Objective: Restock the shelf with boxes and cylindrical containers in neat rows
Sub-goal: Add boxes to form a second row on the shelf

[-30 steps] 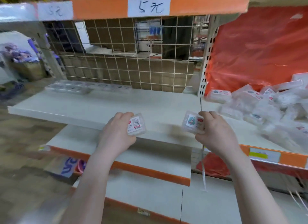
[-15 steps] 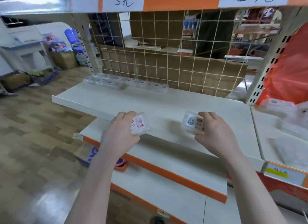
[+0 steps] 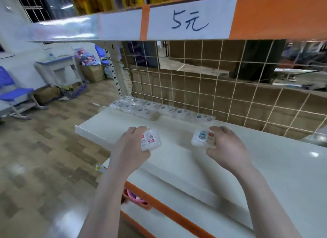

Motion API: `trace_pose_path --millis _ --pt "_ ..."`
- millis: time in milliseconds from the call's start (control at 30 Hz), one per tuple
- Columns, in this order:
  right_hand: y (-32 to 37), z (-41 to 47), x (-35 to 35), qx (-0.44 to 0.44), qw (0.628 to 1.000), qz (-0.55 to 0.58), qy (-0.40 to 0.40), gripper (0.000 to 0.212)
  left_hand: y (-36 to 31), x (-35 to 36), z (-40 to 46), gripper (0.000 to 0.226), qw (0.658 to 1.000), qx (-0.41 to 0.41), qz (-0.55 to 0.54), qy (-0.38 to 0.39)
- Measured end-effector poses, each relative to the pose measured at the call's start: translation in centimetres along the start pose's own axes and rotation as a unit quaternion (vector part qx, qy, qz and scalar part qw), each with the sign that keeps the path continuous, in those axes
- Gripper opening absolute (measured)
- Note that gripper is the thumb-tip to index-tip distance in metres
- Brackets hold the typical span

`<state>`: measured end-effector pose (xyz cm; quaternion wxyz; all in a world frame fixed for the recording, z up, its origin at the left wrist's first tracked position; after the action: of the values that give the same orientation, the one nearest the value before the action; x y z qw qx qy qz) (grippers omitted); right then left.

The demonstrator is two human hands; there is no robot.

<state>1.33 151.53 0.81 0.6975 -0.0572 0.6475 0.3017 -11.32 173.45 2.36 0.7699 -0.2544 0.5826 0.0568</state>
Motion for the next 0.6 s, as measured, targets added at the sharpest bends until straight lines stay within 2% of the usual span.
trace_pose_path --millis 233,467,600 --pt "5.0 5.4 2.4 0.014 0.999 -0.012 0.03 0.062 5.2 0.2 5.4 0.066 0.999 -0.008 -0.033 0.011" --pt "10.8 10.1 6.2 0.054 0.997 -0.028 0.036 0.059 11.5 0.4 10.8 0.065 0.996 0.04 -0.067 0.049" --pt "13.4 13.1 7.5 0.083 0.995 -0.049 0.029 0.068 14.3 0.1 13.6 0.065 0.992 0.077 -0.073 0.063"
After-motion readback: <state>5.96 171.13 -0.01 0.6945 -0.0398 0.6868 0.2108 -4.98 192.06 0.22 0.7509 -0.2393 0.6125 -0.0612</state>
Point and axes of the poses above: each hand's wrist, its own z-axis towards the middle knuckle, its own x-axis out of the palm, y = z × x, the point moved 2 cm from there along z, towards the middle knuckle, and after that the axes turned 1 degree about y, right-handed, at the moved point
